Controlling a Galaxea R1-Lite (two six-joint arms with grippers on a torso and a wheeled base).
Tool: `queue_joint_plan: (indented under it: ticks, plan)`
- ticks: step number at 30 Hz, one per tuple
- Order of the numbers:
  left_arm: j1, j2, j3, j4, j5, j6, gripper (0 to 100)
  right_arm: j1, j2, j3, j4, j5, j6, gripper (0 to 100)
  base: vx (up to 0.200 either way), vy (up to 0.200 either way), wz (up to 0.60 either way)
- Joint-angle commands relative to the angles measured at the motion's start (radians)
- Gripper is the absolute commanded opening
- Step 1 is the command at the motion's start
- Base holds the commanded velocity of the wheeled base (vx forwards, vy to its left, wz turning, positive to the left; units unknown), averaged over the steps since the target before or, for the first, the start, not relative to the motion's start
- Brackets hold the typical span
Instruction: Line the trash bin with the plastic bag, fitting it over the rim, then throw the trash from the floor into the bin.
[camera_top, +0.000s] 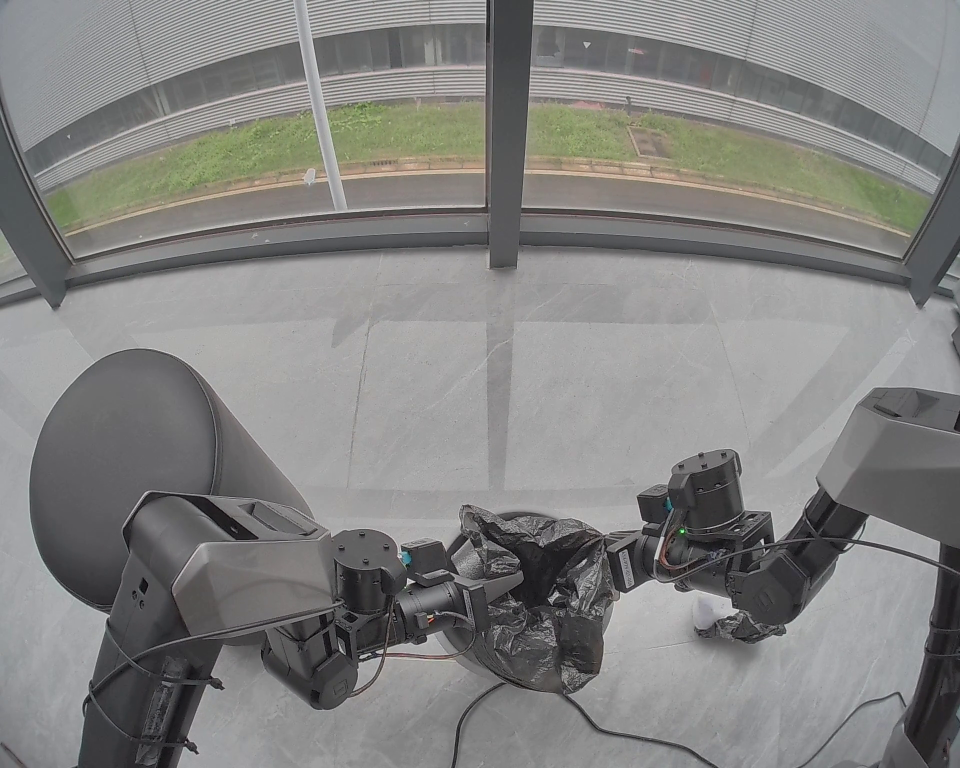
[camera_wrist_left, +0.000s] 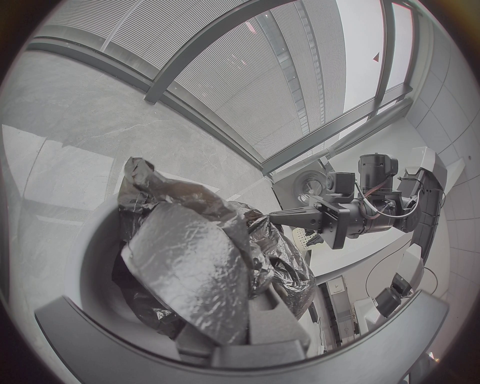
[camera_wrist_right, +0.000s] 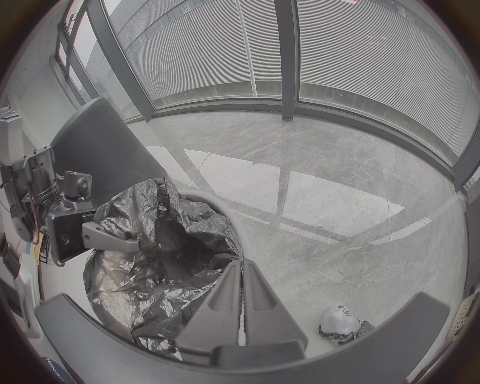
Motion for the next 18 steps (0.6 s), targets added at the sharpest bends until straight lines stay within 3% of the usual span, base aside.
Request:
queue_joint_plan:
  ticks: [1,11,18]
  plan:
    - [0.001,-0.035,0.034,0.000,0.000,0.001,0,-0.001,-0.092,0.065,0.000,0.013,-0.002,0,0.000,0.000,0.00]
    - [-0.007,-0.077,0.116,0.000,0.006,0.008,0,-0.035,-0.141,0.138,0.001,0.017,-0.030,0,0.000,0.000,0.00]
    - [-0.035,-0.073,0.149,0.000,0.044,0.010,0,-0.037,-0.052,0.167,0.001,0.019,-0.032,0,0.000,0.000,0.00]
